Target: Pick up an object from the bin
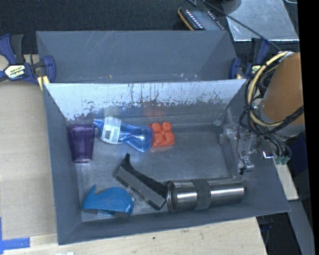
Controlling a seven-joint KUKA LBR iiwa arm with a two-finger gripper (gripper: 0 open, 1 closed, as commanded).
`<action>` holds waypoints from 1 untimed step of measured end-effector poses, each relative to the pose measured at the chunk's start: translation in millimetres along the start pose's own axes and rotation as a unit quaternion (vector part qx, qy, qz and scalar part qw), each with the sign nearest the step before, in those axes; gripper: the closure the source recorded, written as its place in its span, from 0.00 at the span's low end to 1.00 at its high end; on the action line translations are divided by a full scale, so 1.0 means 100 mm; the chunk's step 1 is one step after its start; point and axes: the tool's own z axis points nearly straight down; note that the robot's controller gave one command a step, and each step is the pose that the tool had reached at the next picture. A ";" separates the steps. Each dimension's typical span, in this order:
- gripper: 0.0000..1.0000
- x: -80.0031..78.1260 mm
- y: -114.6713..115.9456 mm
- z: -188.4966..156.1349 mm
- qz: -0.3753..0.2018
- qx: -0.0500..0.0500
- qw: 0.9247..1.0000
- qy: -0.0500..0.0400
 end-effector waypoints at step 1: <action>0.00 0.24 0.30 0.98 -0.011 0.002 1.000 0.014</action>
Offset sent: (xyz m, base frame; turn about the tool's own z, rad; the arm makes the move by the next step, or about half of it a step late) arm 0.0056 0.0680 -0.1035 -0.0288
